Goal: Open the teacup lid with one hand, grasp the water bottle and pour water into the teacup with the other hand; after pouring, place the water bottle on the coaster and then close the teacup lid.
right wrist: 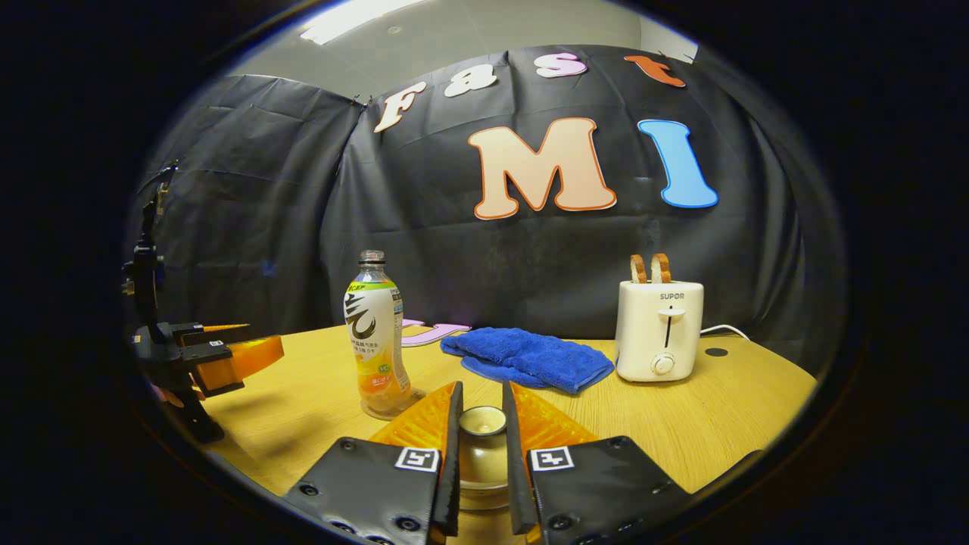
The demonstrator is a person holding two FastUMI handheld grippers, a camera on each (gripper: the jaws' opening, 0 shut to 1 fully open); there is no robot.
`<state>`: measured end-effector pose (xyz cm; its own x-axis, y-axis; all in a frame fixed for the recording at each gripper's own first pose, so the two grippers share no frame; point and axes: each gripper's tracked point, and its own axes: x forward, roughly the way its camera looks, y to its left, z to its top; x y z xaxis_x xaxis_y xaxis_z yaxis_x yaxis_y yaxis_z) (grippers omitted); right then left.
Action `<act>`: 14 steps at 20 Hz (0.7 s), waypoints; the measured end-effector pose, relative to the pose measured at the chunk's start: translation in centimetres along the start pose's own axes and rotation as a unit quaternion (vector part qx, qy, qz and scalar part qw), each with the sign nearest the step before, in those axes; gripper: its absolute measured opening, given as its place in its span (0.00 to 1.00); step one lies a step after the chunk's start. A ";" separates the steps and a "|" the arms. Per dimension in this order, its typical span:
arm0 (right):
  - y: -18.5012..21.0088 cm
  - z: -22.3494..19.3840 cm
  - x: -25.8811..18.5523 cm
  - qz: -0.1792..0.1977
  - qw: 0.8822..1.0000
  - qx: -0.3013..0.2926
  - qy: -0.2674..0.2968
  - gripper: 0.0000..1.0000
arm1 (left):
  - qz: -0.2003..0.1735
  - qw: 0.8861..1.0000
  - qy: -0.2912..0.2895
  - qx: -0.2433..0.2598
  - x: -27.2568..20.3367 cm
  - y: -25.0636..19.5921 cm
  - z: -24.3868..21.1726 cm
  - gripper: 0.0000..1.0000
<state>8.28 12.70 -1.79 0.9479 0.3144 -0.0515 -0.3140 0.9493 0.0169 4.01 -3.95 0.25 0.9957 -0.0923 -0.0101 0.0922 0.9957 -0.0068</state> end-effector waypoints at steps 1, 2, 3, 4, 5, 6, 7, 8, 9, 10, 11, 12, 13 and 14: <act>0.1 -0.1 0.0 0.003 1.000 0.000 0.003 0.29 | -0.002 1.000 0.000 0.000 -0.1 0.0 0.1 0.91; 0.2 -0.2 0.0 0.004 1.000 0.000 0.005 0.29 | -0.003 1.000 0.000 0.000 -0.2 -0.1 0.1 0.91; 0.2 -0.2 0.1 0.006 1.000 0.000 0.007 0.29 | -0.003 1.000 0.000 0.000 -0.2 -0.1 0.1 0.91; 0.3 -0.3 0.3 0.008 1.000 0.000 0.011 0.30 | -0.003 1.000 0.000 0.000 0.0 -0.1 0.0 0.91; 0.5 -0.5 0.4 0.012 1.000 0.000 0.017 0.30 | -0.003 1.000 0.000 0.000 0.0 -0.1 0.1 0.91; 0.5 -0.8 0.5 0.014 1.000 -0.001 0.024 0.29 | -0.003 1.000 0.000 0.000 0.0 -0.1 0.0 0.91; 0.5 -0.9 0.6 0.013 0.999 -0.001 0.030 0.29 | -0.003 1.000 -0.001 0.000 0.0 -0.1 0.1 0.91; 0.5 -1.1 0.6 0.012 0.999 -0.001 0.035 0.29 | -0.003 1.000 0.000 0.000 0.0 -0.1 0.0 0.91; 0.5 -1.1 0.7 0.012 0.999 -0.001 0.038 0.29 | -0.003 1.000 -0.001 0.000 0.0 -0.1 0.1 0.91; 0.6 -1.2 0.8 0.012 0.999 -0.001 0.042 0.29 | -0.003 1.000 -0.001 0.000 0.0 -0.1 0.0 0.91; 0.5 -1.3 0.8 0.012 0.999 -0.001 0.044 0.29 | -0.003 1.000 -0.001 0.000 0.0 -0.1 0.0 0.91; 0.6 -1.5 0.8 0.014 0.999 -0.001 0.047 0.29 | -0.003 1.000 -0.001 0.000 0.0 -0.1 0.0 0.91; 0.7 -1.5 0.8 0.016 0.999 0.000 0.050 0.29 | -0.003 1.000 -0.001 0.000 0.0 -0.1 0.0 0.91; 0.7 -1.6 0.8 0.018 0.999 0.001 0.051 0.31 | -0.003 1.000 -0.001 0.000 -0.1 -0.1 0.1 0.91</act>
<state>8.72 13.66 -3.38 0.9255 0.3467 -0.1522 -0.3476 0.9374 0.0219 3.88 -4.07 0.32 0.9951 -0.0981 -0.0089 0.0980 0.9952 -0.0074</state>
